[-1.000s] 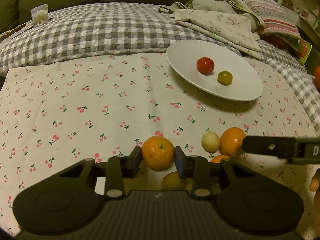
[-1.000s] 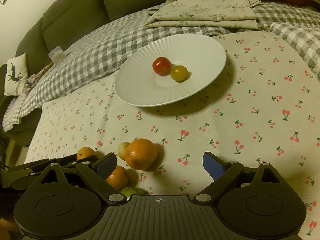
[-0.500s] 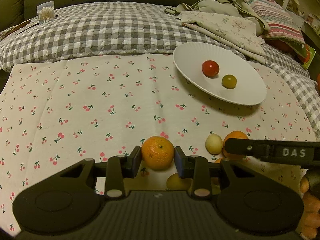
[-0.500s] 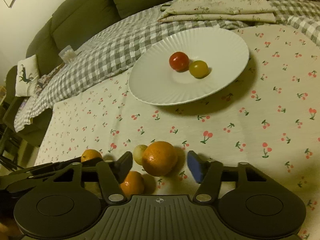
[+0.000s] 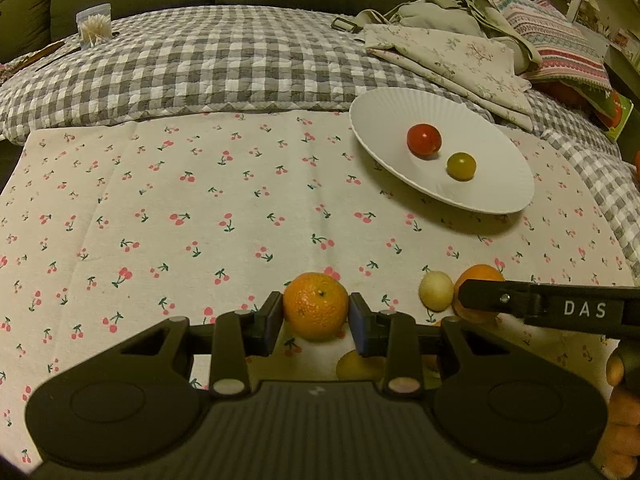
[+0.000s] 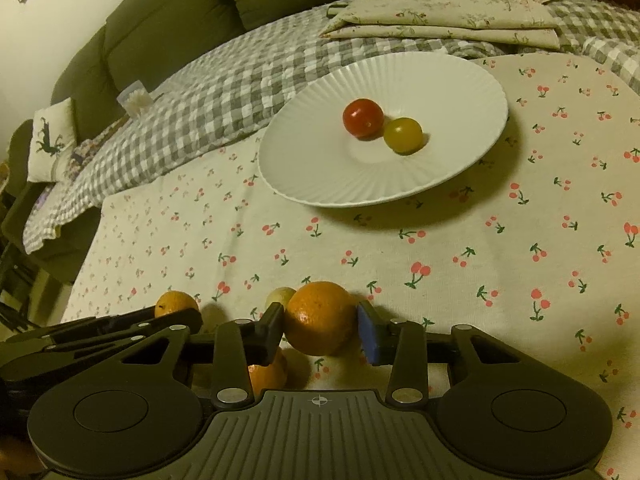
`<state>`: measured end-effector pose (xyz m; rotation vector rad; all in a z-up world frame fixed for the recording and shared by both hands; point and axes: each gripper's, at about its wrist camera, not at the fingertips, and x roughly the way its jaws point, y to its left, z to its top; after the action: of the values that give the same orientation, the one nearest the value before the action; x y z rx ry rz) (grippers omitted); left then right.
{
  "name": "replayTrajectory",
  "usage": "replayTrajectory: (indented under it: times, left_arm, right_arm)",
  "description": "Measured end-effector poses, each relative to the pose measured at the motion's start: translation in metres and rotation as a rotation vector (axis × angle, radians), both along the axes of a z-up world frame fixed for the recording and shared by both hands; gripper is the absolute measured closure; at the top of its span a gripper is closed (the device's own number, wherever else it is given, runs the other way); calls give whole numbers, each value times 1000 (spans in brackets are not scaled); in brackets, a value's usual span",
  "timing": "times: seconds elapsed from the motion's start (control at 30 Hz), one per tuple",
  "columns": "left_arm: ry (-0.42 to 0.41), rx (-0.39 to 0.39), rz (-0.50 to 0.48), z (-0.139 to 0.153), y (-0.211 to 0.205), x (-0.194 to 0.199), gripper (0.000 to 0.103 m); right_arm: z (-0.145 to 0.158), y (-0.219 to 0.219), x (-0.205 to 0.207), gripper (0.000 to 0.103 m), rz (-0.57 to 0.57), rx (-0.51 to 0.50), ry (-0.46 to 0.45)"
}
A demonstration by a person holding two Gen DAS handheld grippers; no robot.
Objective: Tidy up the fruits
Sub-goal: 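Carry the mandarin and orange onto the white plate and open both tools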
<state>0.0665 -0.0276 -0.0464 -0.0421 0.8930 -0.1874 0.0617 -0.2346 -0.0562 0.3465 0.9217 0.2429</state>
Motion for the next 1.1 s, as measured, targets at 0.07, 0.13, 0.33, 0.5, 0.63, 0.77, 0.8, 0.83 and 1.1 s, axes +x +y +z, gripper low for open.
replayTrajectory:
  times: [0.07, 0.13, 0.33, 0.5, 0.63, 0.77, 0.8, 0.83, 1.1]
  left_arm:
    - [-1, 1, 0, 0, 0, 0, 69]
    - [-2, 2, 0, 0, -1, -1, 69]
    - [-15, 9, -1, 2, -1, -1, 69]
    - [-36, 14, -6, 7, -3, -1, 70]
    - [-58, 19, -19, 11, -6, -1, 70]
    - [-71, 20, -32, 14, -9, 1, 70]
    - [-73, 19, -35, 15, -10, 2, 70]
    - [-75, 18, -38, 16, -11, 2, 70]
    - [-128, 8, -89, 29, -32, 15, 70]
  right_arm:
    - [1, -1, 0, 65, -6, -9, -1]
    - [1, -2, 0, 65, -12, -11, 0]
    - [9, -3, -3, 65, -17, -16, -13]
    - [15, -5, -3, 65, -21, -19, -26]
    - [21, -9, -3, 65, -29, -16, -39]
    - [26, -13, -3, 65, -42, -14, -49]
    - [27, -14, -3, 65, -45, -15, -51]
    - [28, -15, -3, 65, -49, -15, -52]
    - [44, -34, 4, 65, -91, -1, -87]
